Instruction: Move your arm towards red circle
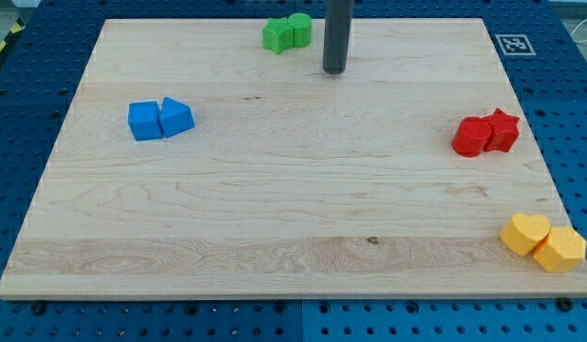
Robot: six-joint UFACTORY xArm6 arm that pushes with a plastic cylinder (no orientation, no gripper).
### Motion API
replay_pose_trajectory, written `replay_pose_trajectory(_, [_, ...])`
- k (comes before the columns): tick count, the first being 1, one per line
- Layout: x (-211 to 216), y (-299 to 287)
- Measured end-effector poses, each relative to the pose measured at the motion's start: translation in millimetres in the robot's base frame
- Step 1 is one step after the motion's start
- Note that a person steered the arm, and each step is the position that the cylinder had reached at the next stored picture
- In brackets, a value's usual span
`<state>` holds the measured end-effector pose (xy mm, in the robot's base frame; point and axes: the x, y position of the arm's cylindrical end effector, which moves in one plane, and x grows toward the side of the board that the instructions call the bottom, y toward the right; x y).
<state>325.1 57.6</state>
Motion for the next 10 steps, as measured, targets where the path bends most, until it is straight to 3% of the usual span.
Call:
replay_pose_trajectory(2, [86,31])
replay_pose_trajectory(8, [95,88])
replay_pose_trajectory(10, [97,141])
